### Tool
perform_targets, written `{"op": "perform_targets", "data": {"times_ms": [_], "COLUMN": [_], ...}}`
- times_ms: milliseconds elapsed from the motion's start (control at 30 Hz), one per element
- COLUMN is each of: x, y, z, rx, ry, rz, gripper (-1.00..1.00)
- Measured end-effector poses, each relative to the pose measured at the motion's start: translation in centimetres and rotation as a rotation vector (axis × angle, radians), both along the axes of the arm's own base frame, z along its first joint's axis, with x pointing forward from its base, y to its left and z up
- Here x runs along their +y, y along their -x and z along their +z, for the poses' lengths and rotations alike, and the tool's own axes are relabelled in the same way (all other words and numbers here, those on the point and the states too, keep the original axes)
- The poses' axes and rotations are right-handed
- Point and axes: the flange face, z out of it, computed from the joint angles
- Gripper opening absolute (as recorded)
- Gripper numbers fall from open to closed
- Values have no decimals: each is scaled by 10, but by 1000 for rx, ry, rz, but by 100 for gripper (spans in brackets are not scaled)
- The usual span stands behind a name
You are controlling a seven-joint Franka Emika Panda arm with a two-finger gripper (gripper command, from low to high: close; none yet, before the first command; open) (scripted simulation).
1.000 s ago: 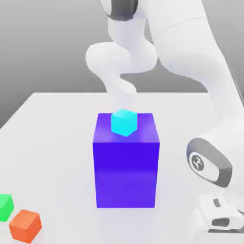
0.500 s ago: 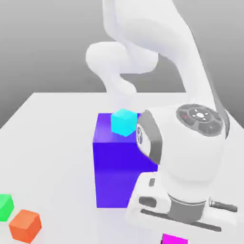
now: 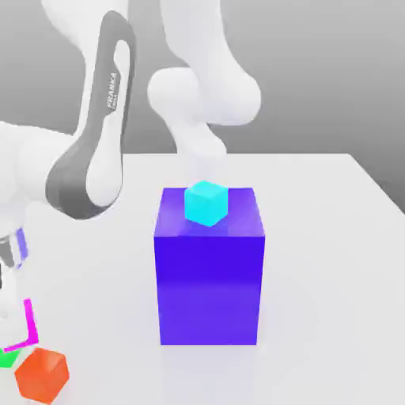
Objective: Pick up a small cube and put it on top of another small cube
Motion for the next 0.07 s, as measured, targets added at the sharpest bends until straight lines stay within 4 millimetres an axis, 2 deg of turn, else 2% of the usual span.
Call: {"op": "perform_targets", "data": {"times_ms": [67], "x": [0], "y": [0], "z": [0], "rx": [0], "ry": [0], "rz": [0], "gripper": [100]}}
